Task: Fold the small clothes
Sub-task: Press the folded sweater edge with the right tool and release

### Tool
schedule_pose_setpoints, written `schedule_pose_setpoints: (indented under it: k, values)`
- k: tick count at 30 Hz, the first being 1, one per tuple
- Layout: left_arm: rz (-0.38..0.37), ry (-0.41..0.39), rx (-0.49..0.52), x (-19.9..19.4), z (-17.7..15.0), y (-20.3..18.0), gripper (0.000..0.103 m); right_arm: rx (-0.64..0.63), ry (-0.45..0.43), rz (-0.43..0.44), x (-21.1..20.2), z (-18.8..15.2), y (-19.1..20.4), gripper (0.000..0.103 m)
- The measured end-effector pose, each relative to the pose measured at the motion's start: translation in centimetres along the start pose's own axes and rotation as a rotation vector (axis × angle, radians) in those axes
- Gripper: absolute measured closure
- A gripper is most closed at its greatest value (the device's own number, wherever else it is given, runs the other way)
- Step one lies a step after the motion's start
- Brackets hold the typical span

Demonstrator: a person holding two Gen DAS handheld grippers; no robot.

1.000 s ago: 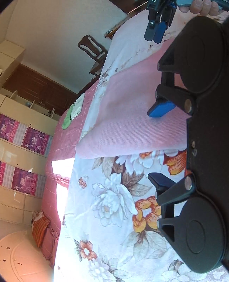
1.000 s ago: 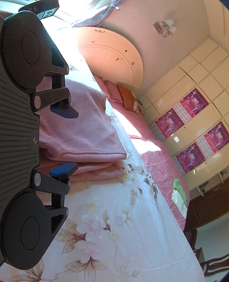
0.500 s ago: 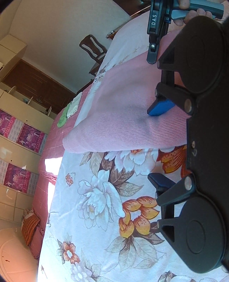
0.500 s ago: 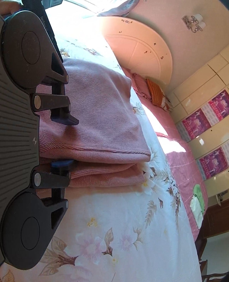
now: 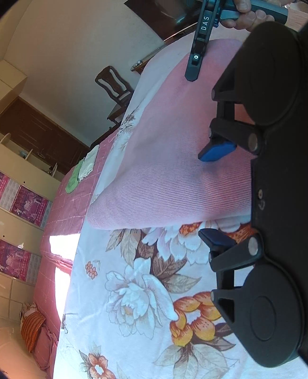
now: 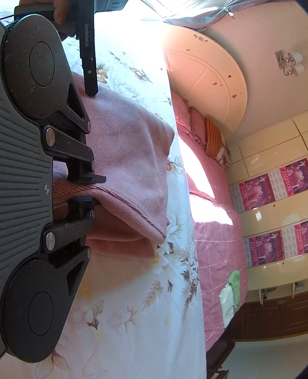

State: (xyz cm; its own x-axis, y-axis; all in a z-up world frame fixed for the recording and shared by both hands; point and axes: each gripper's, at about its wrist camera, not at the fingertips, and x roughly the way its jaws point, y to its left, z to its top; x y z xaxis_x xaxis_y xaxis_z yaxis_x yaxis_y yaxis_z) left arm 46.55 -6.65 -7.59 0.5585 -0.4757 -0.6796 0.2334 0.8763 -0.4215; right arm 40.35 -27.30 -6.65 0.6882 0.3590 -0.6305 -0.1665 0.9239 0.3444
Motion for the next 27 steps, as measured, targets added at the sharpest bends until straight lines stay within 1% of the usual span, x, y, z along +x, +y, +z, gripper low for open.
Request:
schedule_pose_setpoints:
  k: [1, 3, 5, 6, 8, 9, 11, 16, 18, 20, 22, 24, 27]
  values:
    - [0.006, 0.009, 0.015, 0.3, -0.1, -0.5, 0.041, 0.003, 0.002, 0.001, -0.2, -0.2, -0.2, 0.095]
    - [0.044, 0.032, 0.041, 1.2, -0.4, -1.2, 0.039, 0.007, 0.020, -0.022, 0.1, -1.1, -1.0, 0.095]
    - [0.050, 0.045, 0.024, 2.1, -1.0, -1.5, 0.037, 0.071, 0.079, -0.041, 2.1, -2.3, -2.8, 0.095]
    - [0.061, 0.044, 0.043, 2.2, -1.0, -1.9, 0.037, 0.098, 0.086, -0.026, 2.8, -2.7, -3.5, 0.095]
    - [0.063, 0.054, 0.063, 1.7, -0.4, -2.1, 0.040, 0.145, 0.053, -0.009, 2.4, -2.7, -3.8, 0.095]
    - [0.058, 0.044, 0.077, 1.3, -0.1, -2.1, 0.042, 0.154, 0.039, -0.002, 2.0, -2.5, -3.7, 0.094]
    - [0.058, -0.011, 0.111, 0.3, 0.6, -2.0, 0.045, 0.135, -0.009, -0.007, 1.1, -1.9, -3.5, 0.092]
    - [0.058, -0.057, 0.066, 0.9, 3.2, -0.9, 0.046, 0.180, -0.045, -0.040, 2.3, 0.5, -5.1, 0.091]
    - [0.059, -0.043, 0.071, 2.1, 4.2, -0.9, 0.046, 0.156, -0.041, -0.075, 3.3, 1.4, -5.3, 0.091]
    - [0.062, -0.025, 0.076, 3.1, 4.6, -0.8, 0.043, 0.113, -0.024, -0.103, 4.6, 2.2, -5.4, 0.091]
    - [0.057, -0.006, 0.065, 4.0, 4.7, -0.4, 0.042, 0.086, -0.026, -0.085, 5.5, 2.8, -5.6, 0.091]
    - [0.064, 0.000, 0.053, 4.4, 4.4, 0.0, 0.040, 0.020, -0.051, -0.070, 5.7, 3.1, -5.3, 0.091]
    - [0.061, -0.006, 0.024, 4.7, 3.8, 0.9, 0.036, -0.060, -0.037, -0.088, 6.9, 3.3, -5.1, 0.091]
